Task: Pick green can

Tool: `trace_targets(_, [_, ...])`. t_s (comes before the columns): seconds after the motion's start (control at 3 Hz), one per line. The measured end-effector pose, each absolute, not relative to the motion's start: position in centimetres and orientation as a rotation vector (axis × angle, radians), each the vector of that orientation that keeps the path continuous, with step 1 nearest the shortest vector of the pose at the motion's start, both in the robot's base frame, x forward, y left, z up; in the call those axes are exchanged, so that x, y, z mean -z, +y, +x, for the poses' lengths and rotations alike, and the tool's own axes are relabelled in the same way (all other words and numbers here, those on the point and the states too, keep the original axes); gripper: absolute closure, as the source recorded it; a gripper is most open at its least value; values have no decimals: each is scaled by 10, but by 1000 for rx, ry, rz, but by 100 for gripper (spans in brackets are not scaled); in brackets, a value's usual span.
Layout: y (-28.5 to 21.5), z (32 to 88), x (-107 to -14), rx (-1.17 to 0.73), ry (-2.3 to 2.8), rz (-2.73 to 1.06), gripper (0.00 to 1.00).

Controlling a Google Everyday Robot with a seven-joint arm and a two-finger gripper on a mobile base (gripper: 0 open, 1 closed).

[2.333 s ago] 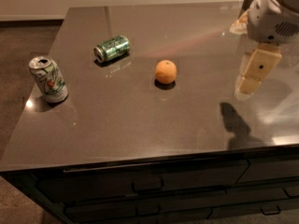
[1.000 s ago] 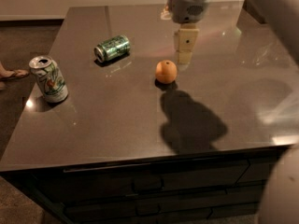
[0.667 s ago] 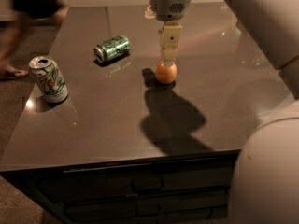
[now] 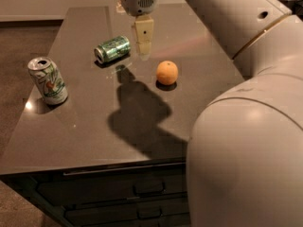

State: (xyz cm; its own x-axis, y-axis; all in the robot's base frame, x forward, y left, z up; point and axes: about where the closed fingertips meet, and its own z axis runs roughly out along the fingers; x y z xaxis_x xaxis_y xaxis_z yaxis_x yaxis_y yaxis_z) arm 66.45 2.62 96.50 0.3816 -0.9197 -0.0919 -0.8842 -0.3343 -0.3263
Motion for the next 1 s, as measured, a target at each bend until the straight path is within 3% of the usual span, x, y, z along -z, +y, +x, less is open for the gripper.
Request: trace_targets(1.0, [28, 692, -968, 211, 1535, -2306, 0])
